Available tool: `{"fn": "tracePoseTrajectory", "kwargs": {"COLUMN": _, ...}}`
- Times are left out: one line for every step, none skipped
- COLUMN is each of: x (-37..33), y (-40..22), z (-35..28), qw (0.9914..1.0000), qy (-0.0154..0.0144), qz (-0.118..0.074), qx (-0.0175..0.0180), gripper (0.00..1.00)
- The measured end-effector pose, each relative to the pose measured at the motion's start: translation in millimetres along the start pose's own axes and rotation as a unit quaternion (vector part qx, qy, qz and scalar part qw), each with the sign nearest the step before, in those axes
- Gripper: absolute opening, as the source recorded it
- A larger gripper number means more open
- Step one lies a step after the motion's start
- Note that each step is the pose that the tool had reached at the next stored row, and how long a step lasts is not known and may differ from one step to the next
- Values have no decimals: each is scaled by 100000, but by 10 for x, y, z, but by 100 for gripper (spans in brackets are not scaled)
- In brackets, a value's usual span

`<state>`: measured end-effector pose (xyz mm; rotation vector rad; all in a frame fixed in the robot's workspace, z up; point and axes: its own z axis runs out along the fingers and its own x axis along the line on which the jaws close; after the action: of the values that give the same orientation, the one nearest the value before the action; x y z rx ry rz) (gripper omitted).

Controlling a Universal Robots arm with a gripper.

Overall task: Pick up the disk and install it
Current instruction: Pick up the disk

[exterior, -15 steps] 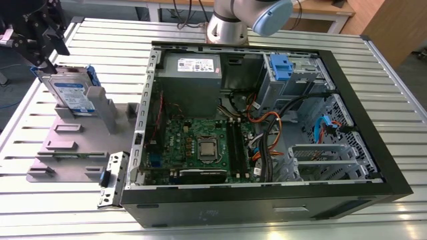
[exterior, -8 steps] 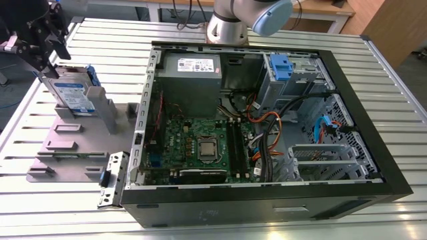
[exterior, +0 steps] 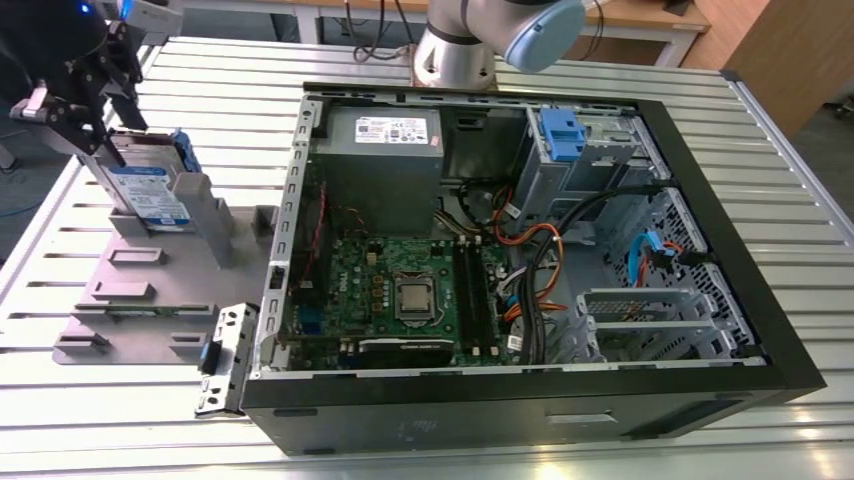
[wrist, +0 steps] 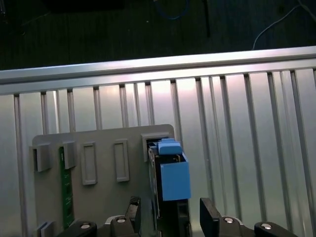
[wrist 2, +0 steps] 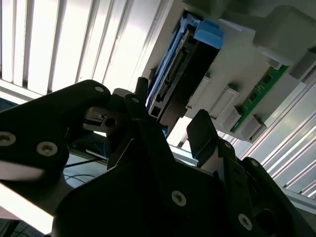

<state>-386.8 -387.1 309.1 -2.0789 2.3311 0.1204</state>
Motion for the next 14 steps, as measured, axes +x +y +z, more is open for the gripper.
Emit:
{"fn": "tracePoseTrajectory", "kwargs": {"x": 1, "y": -1, "z": 19, "qw": 100000, "qy": 9, "qz": -178, "qx": -11, "gripper": 59}}
{"fn": "tracePoseTrajectory", "kwargs": {"x": 2, "y": -2, "z": 31, "qw": 99998, "qy": 27, "qz": -599, "qx": -32, "gripper": 59}}
{"fn": "tracePoseTrajectory", "kwargs": {"x": 2, "y": -2, "z": 35, "qw": 99991, "qy": 69, "qz": -1363, "qx": -87, "gripper": 59}}
{"fn": "tracePoseTrajectory", "kwargs": {"x": 2, "y": -2, "z": 38, "qw": 99977, "qy": 103, "qz": -2149, "qx": -136, "gripper": 59}}
{"fn": "tracePoseTrajectory", "kwargs": {"x": 2, "y": -2, "z": 41, "qw": 99959, "qy": 126, "qz": -2843, "qx": -184, "gripper": 59}}
{"fn": "tracePoseTrajectory", "kwargs": {"x": 2, "y": -2, "z": 43, "qw": 99941, "qy": 144, "qz": -3427, "qx": -221, "gripper": 59}}
{"fn": "tracePoseTrajectory", "kwargs": {"x": 3, "y": -2, "z": 43, "qw": 99934, "qy": 154, "qz": -3622, "qx": -235, "gripper": 59}}
{"fn": "tracePoseTrajectory", "kwargs": {"x": 3, "y": -2, "z": 43, "qw": 99934, "qy": 156, "qz": -3624, "qx": -236, "gripper": 59}}
{"fn": "tracePoseTrajectory", "kwargs": {"x": 3, "y": -2, "z": 43, "qw": 99934, "qy": 154, "qz": -3626, "qx": -235, "gripper": 59}}
{"fn": "tracePoseTrajectory", "kwargs": {"x": 2, "y": -3, "z": 44, "qw": 99934, "qy": 151, "qz": -3631, "qx": -229, "gripper": 59}}
{"fn": "tracePoseTrajectory", "kwargs": {"x": -1, "y": -14, "z": 45, "qw": 99934, "qy": 146, "qz": -3635, "qx": -222, "gripper": 59}}
{"fn": "tracePoseTrajectory", "kwargs": {"x": -4, "y": -27, "z": 44, "qw": 99934, "qy": 150, "qz": -3627, "qx": -227, "gripper": 59}}
{"fn": "tracePoseTrajectory", "kwargs": {"x": -6, "y": -41, "z": 44, "qw": 99934, "qy": 151, "qz": -3628, "qx": -232, "gripper": 59}}
{"fn": "tracePoseTrajectory", "kwargs": {"x": -8, "y": -53, "z": 45, "qw": 99934, "qy": 145, "qz": -3630, "qx": -223, "gripper": 59}}
